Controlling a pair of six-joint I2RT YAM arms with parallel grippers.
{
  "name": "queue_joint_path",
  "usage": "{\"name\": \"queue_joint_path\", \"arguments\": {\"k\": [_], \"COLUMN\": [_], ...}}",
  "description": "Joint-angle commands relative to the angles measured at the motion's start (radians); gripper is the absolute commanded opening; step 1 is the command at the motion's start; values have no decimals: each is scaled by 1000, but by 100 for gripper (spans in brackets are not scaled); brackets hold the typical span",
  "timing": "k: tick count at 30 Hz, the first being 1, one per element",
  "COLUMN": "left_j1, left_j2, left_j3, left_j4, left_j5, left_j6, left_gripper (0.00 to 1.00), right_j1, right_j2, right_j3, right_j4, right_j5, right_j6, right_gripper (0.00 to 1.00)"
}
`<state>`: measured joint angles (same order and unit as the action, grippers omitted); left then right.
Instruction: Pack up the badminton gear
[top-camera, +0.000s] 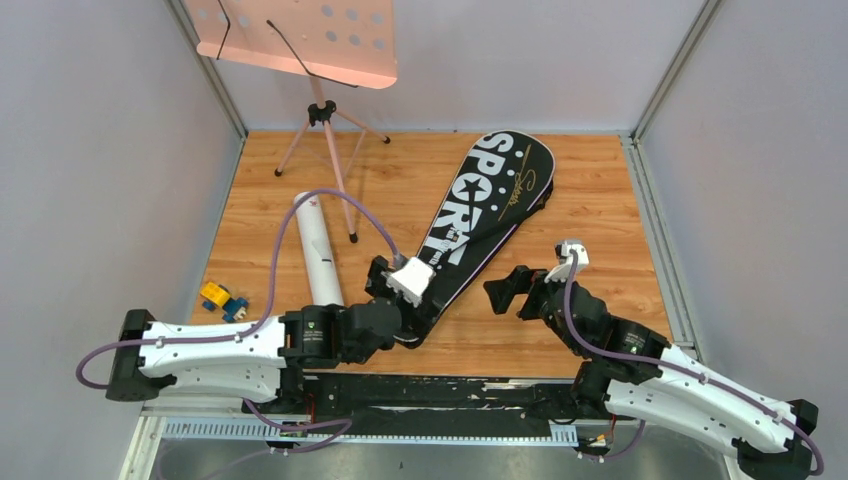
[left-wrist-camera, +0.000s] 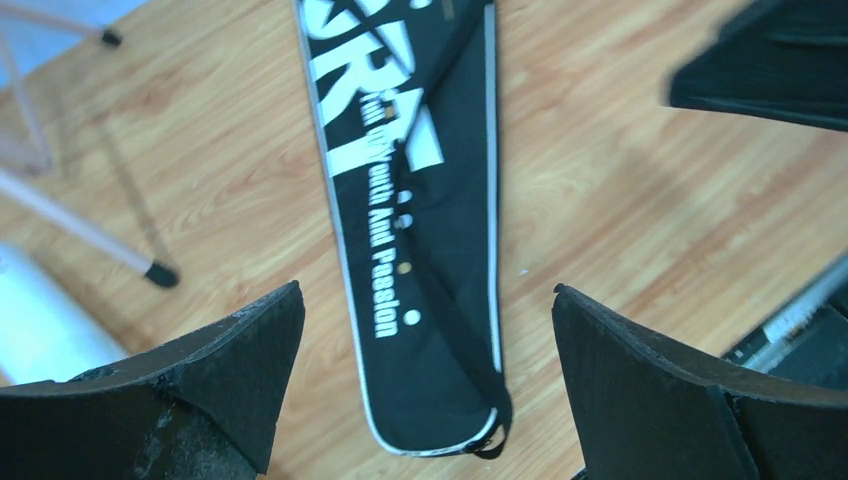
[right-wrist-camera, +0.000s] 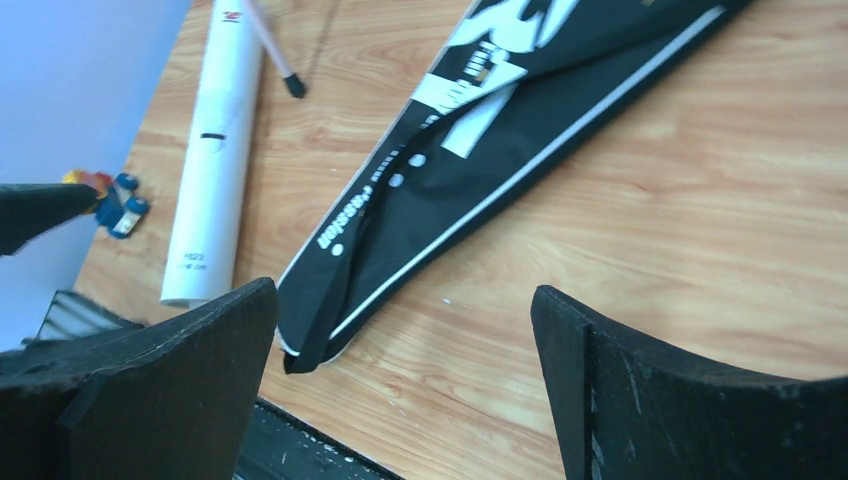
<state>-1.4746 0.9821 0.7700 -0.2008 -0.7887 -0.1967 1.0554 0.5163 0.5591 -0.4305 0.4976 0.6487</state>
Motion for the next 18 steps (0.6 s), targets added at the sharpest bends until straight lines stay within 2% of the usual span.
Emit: {"name": "queue_joint_path", "arguments": {"k": [1,5,11,15,18], "left_j1": [116,162,188,189,188], "left_j2": [-84,-271,-581,-689,-712], "left_j3": [30,-45,-50,-7,1], "left_j4": [-186,-146,-293,-435,-476], "left_j5": [25,65,59,34,45], "left_j6": [-241,-238,-186,-171,-150], "left_gripper": [100,100,100,100,100], "right_j1": [3,3,4,3,3], "right_j2": [-5,-18,-60,-103,-152], "right_j3": [58,71,70,112,141], "right_j4": [-178,-197,-197,-225,-251], "right_j5": [130,133,130,114,125], "right_j6": [140,127,117,86,42], "right_gripper": [100,100,100,100,100]}}
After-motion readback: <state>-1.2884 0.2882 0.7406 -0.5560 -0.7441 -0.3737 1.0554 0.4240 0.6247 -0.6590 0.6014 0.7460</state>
